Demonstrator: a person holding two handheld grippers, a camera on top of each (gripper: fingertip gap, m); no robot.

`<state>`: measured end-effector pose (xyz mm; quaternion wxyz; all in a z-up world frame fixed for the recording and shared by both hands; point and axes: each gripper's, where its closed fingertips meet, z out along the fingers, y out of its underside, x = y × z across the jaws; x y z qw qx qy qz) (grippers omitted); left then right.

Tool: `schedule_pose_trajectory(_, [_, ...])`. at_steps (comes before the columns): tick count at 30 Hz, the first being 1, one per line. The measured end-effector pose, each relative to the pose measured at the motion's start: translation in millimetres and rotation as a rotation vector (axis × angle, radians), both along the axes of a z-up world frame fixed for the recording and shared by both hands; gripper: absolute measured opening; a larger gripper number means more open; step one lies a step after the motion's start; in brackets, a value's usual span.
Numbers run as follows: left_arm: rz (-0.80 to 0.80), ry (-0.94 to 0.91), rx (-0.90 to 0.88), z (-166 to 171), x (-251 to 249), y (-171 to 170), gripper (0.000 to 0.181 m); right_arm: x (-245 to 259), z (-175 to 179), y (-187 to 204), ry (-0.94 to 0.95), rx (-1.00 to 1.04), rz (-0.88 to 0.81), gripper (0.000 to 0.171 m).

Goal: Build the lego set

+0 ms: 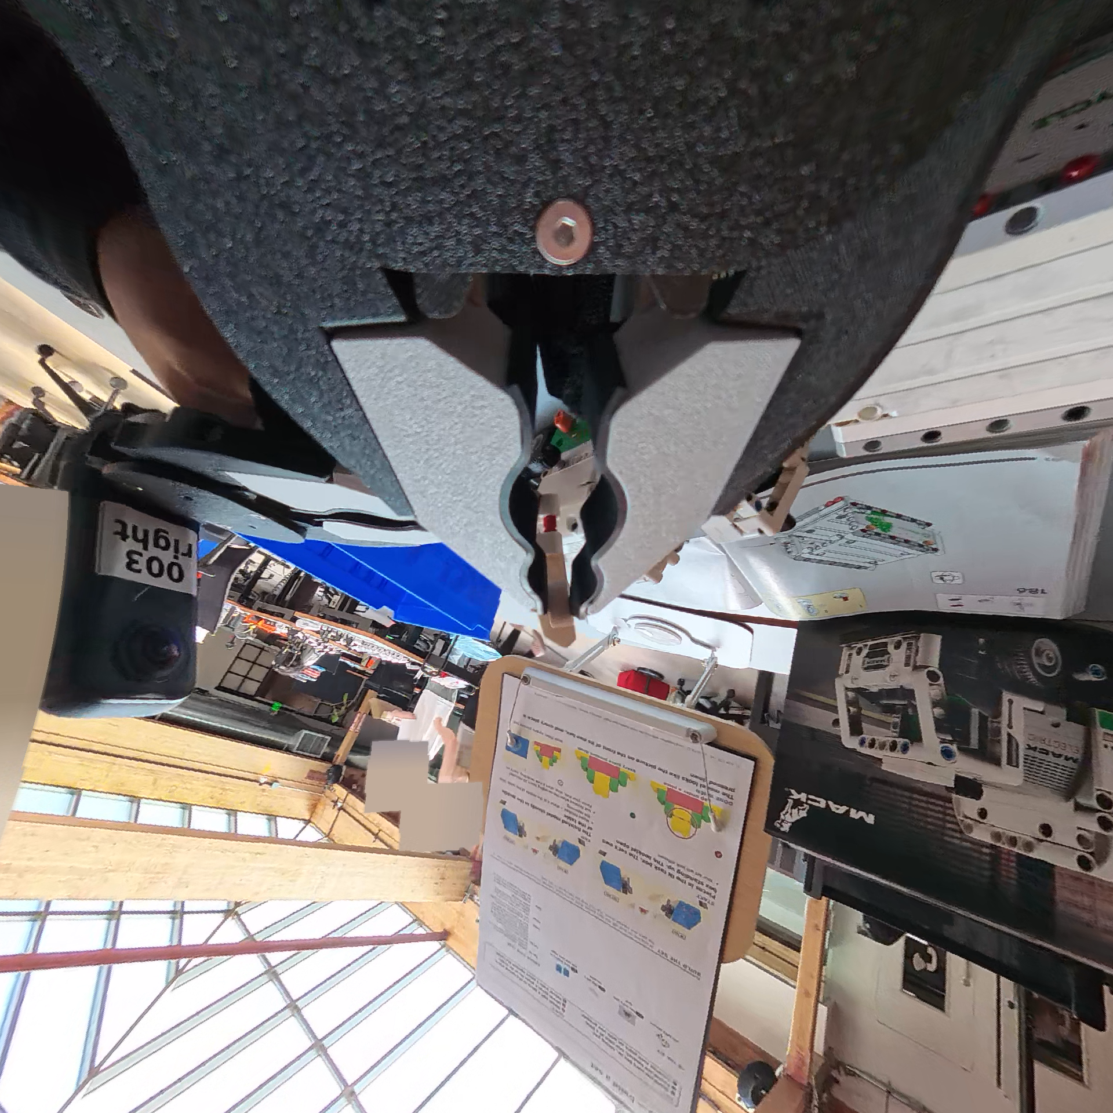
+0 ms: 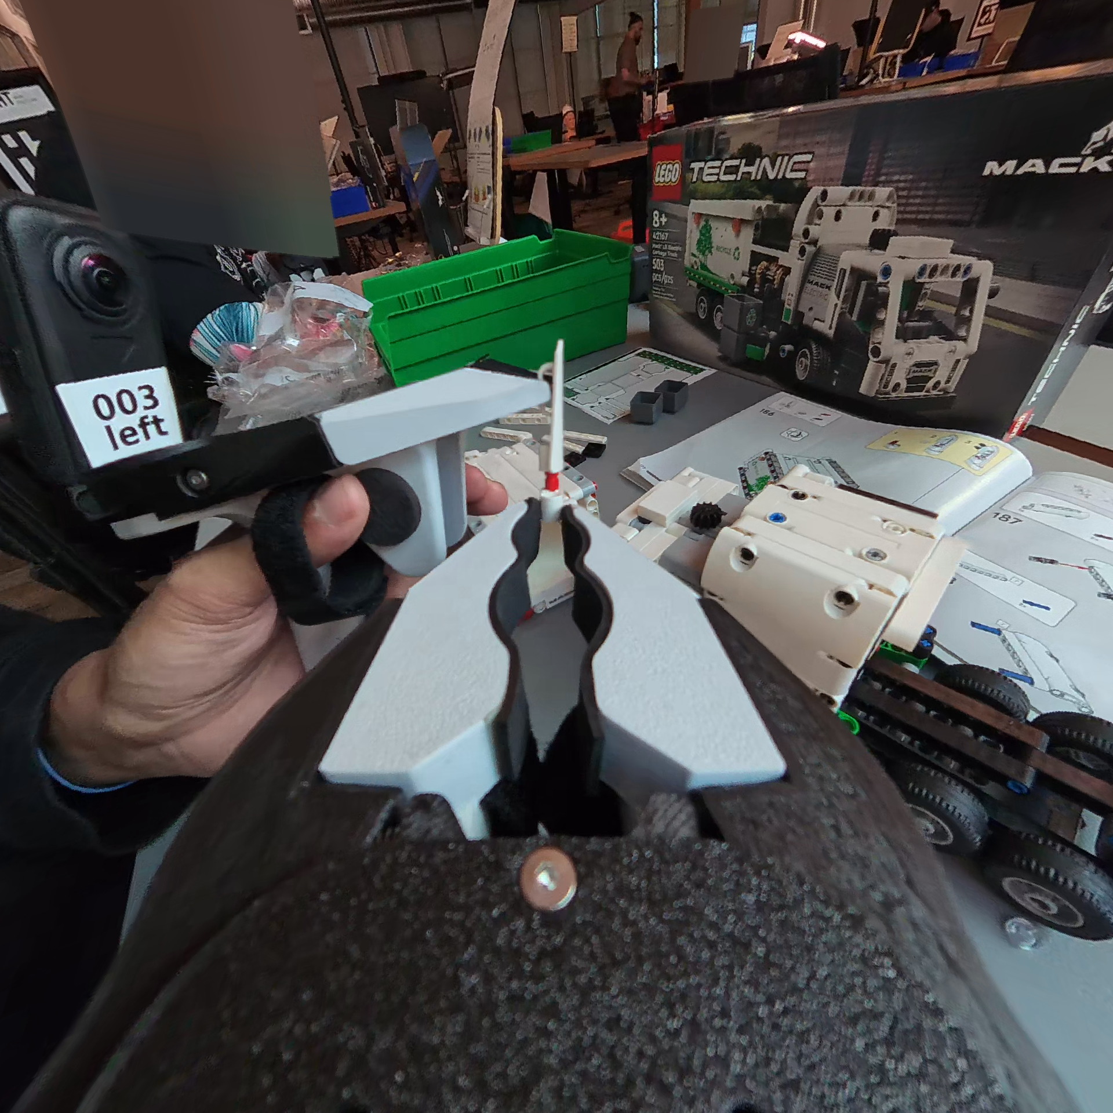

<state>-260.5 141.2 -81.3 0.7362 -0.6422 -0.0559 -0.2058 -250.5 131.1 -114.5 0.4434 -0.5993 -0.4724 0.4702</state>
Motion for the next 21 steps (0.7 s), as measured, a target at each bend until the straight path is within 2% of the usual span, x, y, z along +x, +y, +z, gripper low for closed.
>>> schedule_pose_trajectory(3, [0.021,0.024,-0.017,-1,3,2,0.004,1,-2,2,-0.025,0.07,-0.028,0.006])
schedule_pose_trajectory(10, [0.024,0.026,-0.039,-1,-3,3,0.004,0,-2,-1,-0.023,0.047,0.009,0.006])
schedule_pose_trajectory(12, [0.035,0.038,-0.027,5,-14,-1,0.004,-1,-9,-4,-0.071,0.037,0.058,0.006])
schedule_pose_trajectory(14, [0.037,0.079,-0.05,6,-26,-6,0.004,-1,-31,-9,-0.205,0.02,0.137,0.006])
schedule_pose_trajectory(18, [-0.091,0.116,-0.222,-21,-28,-25,0.004,8,-69,-30,-0.43,-0.079,0.334,0.005])
schedule_pose_trajectory(21, [-0.246,0.175,-0.504,-71,-14,-52,0.005,20,-93,-43,-0.581,-0.059,0.434,0.005])
